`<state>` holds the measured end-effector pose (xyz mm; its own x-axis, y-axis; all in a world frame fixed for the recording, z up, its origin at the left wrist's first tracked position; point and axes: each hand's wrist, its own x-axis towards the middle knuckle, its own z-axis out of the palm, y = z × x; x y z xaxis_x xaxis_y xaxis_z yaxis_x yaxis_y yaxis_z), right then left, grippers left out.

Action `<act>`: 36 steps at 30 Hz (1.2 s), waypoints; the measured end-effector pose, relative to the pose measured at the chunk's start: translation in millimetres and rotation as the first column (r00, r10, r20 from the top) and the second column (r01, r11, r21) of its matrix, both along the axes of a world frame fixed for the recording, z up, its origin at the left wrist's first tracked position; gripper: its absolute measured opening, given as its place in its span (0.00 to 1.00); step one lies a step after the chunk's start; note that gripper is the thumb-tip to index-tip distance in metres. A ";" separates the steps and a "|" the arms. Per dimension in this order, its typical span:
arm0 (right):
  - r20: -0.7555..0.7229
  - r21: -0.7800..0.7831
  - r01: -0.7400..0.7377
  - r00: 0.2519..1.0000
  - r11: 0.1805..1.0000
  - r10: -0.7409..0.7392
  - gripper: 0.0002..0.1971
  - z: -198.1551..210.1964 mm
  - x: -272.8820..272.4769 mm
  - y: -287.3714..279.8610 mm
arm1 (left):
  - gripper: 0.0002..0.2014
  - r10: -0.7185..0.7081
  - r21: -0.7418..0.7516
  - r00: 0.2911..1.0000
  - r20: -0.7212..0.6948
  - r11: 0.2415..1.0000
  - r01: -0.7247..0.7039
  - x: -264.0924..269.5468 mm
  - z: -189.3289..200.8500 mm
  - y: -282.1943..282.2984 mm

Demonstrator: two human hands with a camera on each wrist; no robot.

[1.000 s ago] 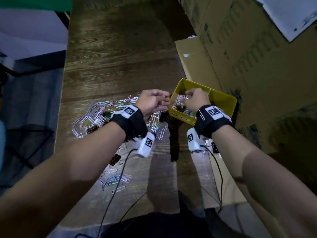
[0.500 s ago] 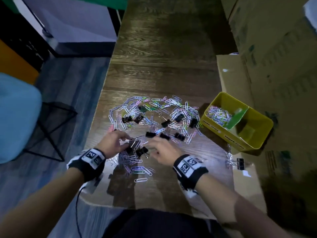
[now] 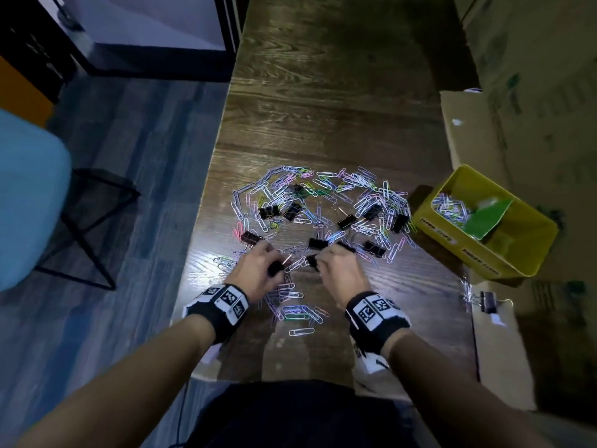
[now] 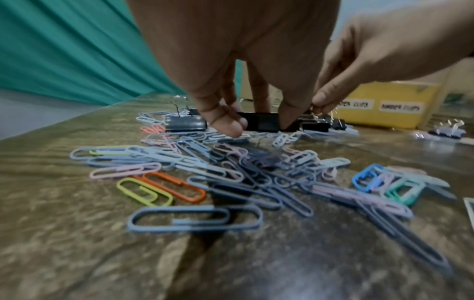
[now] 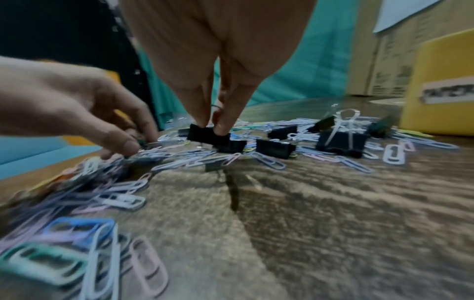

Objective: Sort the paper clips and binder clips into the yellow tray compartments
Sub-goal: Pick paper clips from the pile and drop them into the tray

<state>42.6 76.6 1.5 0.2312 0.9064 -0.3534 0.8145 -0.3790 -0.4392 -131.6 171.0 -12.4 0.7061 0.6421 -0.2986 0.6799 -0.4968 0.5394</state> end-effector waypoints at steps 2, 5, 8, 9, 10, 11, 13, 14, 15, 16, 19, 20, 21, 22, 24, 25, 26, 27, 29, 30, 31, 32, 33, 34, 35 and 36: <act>-0.003 0.048 0.115 0.993 0.992 -0.115 0.12 6.7 9.8 2.0 | 0.13 0.047 0.005 0.998 0.040 0.999 -0.047 1.7 3.3 11.0; 0.007 0.060 0.222 0.975 0.973 -0.223 0.13 12.7 19.7 8.8 | 0.15 0.024 -0.006 1.000 0.012 1.000 -0.024 11.3 2.8 32.1; -0.077 0.053 0.286 0.956 0.957 -0.282 0.15 19.9 23.5 9.7 | 0.22 -0.032 -0.041 0.999 0.007 0.999 0.032 21.4 11.1 45.2; -0.085 0.072 0.264 0.962 0.962 -0.258 0.16 19.3 23.7 7.4 | 0.23 -0.045 -0.039 0.999 0.023 0.998 0.046 21.4 14.7 47.7; -0.090 0.103 0.222 0.973 0.970 -0.213 0.17 20.1 22.9 3.4 | 0.22 -0.049 -0.025 0.998 0.043 0.998 0.050 18.5 18.8 48.5; -0.096 0.149 0.169 0.983 0.974 -0.155 0.17 19.7 20.8 -2.6 | 0.19 -0.042 0.001 0.996 0.073 0.999 0.042 12.3 21.9 47.5; -0.095 0.223 0.043 0.995 0.974 -0.022 0.12 19.0 15.7 -16.7 | 0.11 0.010 0.080 0.991 0.133 0.997 -0.021 -8.2 22.2 41.8; -0.095 0.211 -0.036 0.994 0.977 0.058 0.09 17.6 12.7 -24.9 | 0.08 0.047 0.125 0.989 0.137 0.990 -0.065 -20.5 21.2 37.5; -0.109 0.152 -0.119 0.985 0.981 0.136 0.07 15.0 9.5 -32.8 | 0.08 0.084 0.164 0.990 0.115 0.981 -0.102 -33.2 17.2 33.4; -0.145 0.041 -0.197 0.969 0.980 0.200 0.06 13.4 5.3 -39.0 | 0.10 0.131 0.178 0.990 0.053 0.974 -0.139 -44.4 12.6 29.3; -0.236 -0.302 -0.366 0.923 0.880 0.304 0.13 1.6 -8.9 -49.8 | 0.21 0.243 0.168 0.952 -0.186 0.963 -0.213 -62.5 -2.3 14.2; -0.231 -0.347 -0.383 0.920 0.856 0.317 0.16 -1.4 -14.4 -51.6 | 0.22 0.260 0.171 0.938 -0.228 0.960 -0.224 -63.2 -6.5 7.8; -0.217 -0.356 -0.385 0.920 0.852 0.325 0.17 -5.1 -19.1 -53.1 | 0.22 0.273 0.168 0.932 -0.238 0.957 -0.237 -61.3 -9.4 0.7; -0.202 -0.348 -0.376 0.924 0.859 0.323 0.17 -7.5 -23.0 -54.0 | 0.22 0.279 0.159 0.932 -0.231 0.956 -0.247 -58.0 -12.2 -7.2; -0.177 -0.311 -0.346 0.936 0.885 0.304 0.15 -9.1 -27.9 -54.2 | 0.20 0.271 0.141 0.943 -0.195 0.959 -0.247 -46.8 -13.4 -23.1; -0.164 -0.300 -0.334 0.941 0.894 0.297 0.14 -8.9 -28.9 -54.1 | 0.19 0.250 0.129 0.952 -0.175 0.965 -0.230 -40.2 -14.2 -30.9; -0.149 -0.292 -0.327 0.944 0.899 0.295 0.14 -7.5 -29.4 -54.3 | 0.18 0.220 0.112 0.963 -0.157 0.973 -0.204 -33.6 -15.2 -38.3; -0.129 -0.278 -0.316 0.948 0.907 0.291 0.15 -6.7 -29.7 -54.4 | 0.18 0.182 0.092 0.974 -0.134 0.981 -0.171 -26.7 -16.5 -44.9; -0.090 -0.234 -0.269 0.963 0.935 0.254 0.20 -5.2 -29.2 -55.3 | 0.19 0.109 0.043 0.989 -0.096 0.994 -0.105 -12.3 -18.1 -56.5; -0.069 -0.216 -0.232 0.973 0.949 0.222 0.25 -5.0 -28.5 -56.1 | 0.19 0.067 0.008 0.994 -0.082 0.998 -0.067 -5.3 -17.4 -62.0; -0.046 -0.201 -0.190 0.982 0.961 0.184 0.32 -6.2 -27.4 -57.8 | 0.19 0.017 -0.032 0.998 -0.064 0.999 -0.019 1.9 -14.7 -67.0; -0.023 -0.189 -0.150 0.989 0.970 0.148 0.38 -7.7 -26.1 -59.9 | 0.20 -0.035 -0.074 0.998 -0.047 0.997 0.031 7.5 -11.8 -70.8; 0.001 -0.177 -0.122 0.992 0.977 0.125 0.43 -8.7 -24.2 -61.9 | 0.22 -0.074 -0.106 0.997 -0.033 0.992 0.070 11.1 -8.2 -71.9; 0.026 -0.170 -0.112 0.993 0.979 0.118 0.47 -9.8 -22.2 -64.0 | 0.22 -0.098 -0.116 0.995 -0.016 0.989 0.096 11.9 -4.2 -71.2; 0.049 -0.168 -0.113 0.991 0.979 0.123 0.51 -11.8 -20.0 -65.8 | 0.21 -0.106 -0.109 0.994 0.001 0.988 0.105 10.2 -0.4 -68.3; 0.065 -0.170 -0.116 0.990 0.979 0.129 0.56 -12.7 -17.7 -67.2 | 0.18 -0.103 -0.094 0.995 0.006 0.990 0.103 5.7 2.4 -64.4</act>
